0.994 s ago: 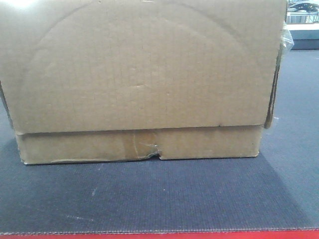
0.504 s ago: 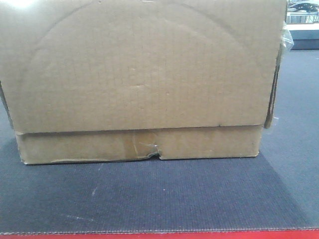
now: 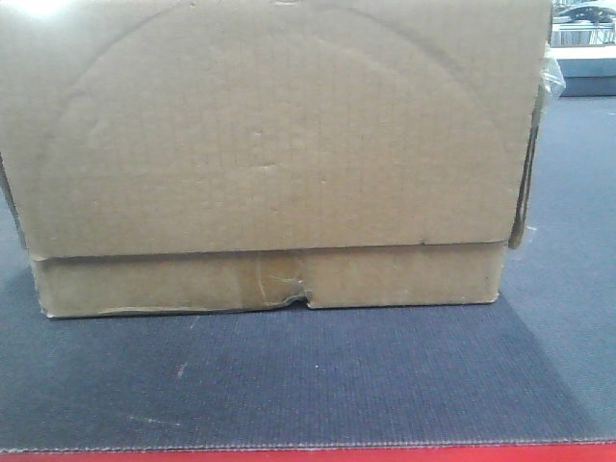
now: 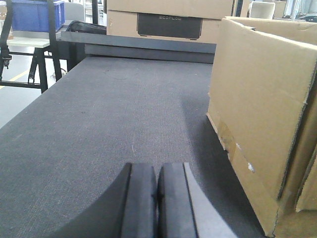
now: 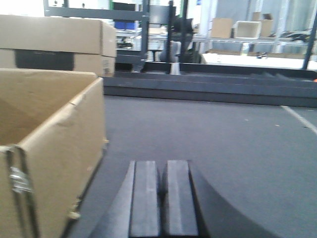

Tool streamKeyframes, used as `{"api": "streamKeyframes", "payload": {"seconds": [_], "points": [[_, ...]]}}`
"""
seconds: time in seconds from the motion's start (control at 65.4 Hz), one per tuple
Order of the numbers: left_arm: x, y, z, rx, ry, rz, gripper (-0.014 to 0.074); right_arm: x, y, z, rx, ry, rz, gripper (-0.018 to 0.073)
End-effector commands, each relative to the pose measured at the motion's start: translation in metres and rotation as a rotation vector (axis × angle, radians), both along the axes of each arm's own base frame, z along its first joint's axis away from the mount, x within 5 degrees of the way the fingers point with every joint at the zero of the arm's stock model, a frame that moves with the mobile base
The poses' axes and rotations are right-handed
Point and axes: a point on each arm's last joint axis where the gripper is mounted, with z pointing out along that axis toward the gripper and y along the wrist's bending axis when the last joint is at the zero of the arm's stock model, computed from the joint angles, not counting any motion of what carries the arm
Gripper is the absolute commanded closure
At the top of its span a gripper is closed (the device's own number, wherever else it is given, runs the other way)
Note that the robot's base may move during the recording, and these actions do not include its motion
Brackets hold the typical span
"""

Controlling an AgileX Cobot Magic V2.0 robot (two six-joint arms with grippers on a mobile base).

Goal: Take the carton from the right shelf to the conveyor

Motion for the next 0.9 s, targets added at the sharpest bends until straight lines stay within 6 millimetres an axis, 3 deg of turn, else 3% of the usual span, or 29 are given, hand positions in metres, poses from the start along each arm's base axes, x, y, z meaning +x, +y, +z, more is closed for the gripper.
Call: {"api": "streamKeyframes", "payload": {"seconds": [0.0, 0.29, 0.887], "points": [[-0.001, 0.000, 0.002, 0.000, -0.021, 0.003, 0.0591, 0.003, -0.001, -0.014, -0.001, -0.037, -0.032, 0.0632], [-0.001, 0.000, 0.002, 0.000, -0.021, 0.003, 0.0591, 0.011, -0.003, -0.080, 0.010, -0.003, -0.072, 0.0632], [-0.001, 0.000, 0.002, 0.000, -0.021, 0.003, 0.0591, 0.011, -0.003, -0.080, 0.013, -0.007, -0.072, 0.0632]]}}
